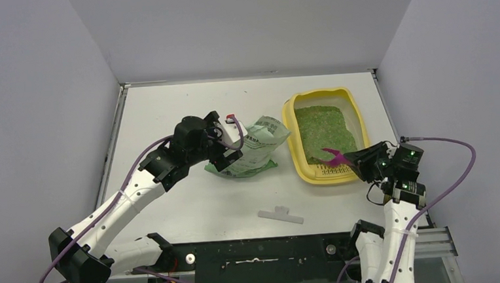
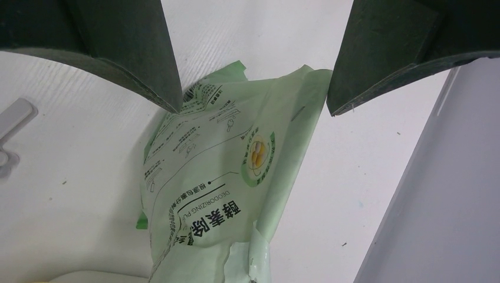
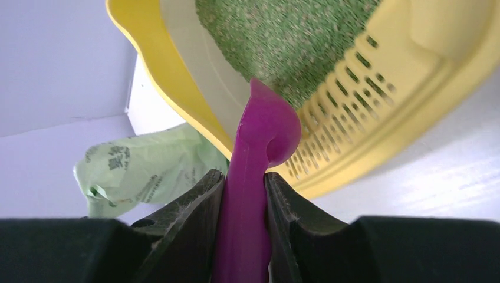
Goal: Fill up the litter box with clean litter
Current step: Pour the cat litter into the litter box.
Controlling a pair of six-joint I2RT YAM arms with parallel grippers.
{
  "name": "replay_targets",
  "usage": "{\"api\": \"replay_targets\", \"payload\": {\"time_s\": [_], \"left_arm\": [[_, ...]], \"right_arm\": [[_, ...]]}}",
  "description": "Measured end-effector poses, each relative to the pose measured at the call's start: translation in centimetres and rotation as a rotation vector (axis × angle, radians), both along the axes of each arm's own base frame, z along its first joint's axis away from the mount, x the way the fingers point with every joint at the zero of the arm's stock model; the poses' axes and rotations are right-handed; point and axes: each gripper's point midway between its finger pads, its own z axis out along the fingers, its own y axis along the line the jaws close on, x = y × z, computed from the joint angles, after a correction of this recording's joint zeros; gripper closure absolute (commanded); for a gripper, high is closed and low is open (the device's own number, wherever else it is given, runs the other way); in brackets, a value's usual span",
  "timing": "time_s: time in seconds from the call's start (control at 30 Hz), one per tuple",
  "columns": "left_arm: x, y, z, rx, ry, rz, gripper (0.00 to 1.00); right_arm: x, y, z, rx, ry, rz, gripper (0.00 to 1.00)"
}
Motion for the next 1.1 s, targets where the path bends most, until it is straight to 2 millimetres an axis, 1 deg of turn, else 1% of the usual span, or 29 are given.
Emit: {"api": "replay_targets", "payload": {"time_s": [0.1, 0.2, 0.3, 0.43, 0.5, 0.57, 0.73, 0.83, 0.97, 1.1], "left_arm": [[0.0, 0.0, 0.0, 0.001, -0.002, -0.001, 0.08], [0.0, 0.1, -0.1, 0.002, -0.004, 0.0, 0.08], [-0.1, 0.1, -0.1, 0.002, -0.006, 0.0, 0.08], [0.0, 0.1, -0.1, 0.001, -0.011, 0.0, 0.08], [0.0, 0.1, -0.1, 0.001, -0.011, 0.0, 0.08], [0.0, 0.1, -0.1, 0.001, -0.012, 0.001, 0.08], [0.0, 0.0, 0.0, -0.001, -0.016, -0.002, 0.08], [0.0, 0.0, -0.1, 0.0, -0.016, -0.003, 0.08], [0.0, 0.0, -0.1, -0.001, -0.016, -0.003, 0.08], [0.0, -0.1, 0.0, -0.004, -0.019, -0.003, 0.08]], "right_arm": [[-2.1, 0.3, -0.6, -0.019, 0.039, 0.004, 1.0], [-3.4, 0.5, -0.6, -0.05, 0.055, 0.011, 1.0], [-4.4, 0.1, 0.0, -0.104, 0.088, 0.014, 1.0], [-5.3, -1.2, 1.7, -0.221, 0.121, 0.012, 1.0], [-5.6, -2.1, 2.9, -0.295, 0.126, 0.008, 1.0], [-5.8, -2.8, 3.6, -0.351, 0.128, 0.007, 1.0], [-6.8, -4.2, 4.2, -0.456, 0.167, 0.011, 1.0], [-7.0, -4.8, 4.7, -0.497, 0.184, 0.016, 1.0], [-6.7, -4.9, 5.7, -0.521, 0.176, 0.038, 1.0], [-5.8, -4.0, 6.2, -0.472, 0.138, 0.072, 1.0]]}}
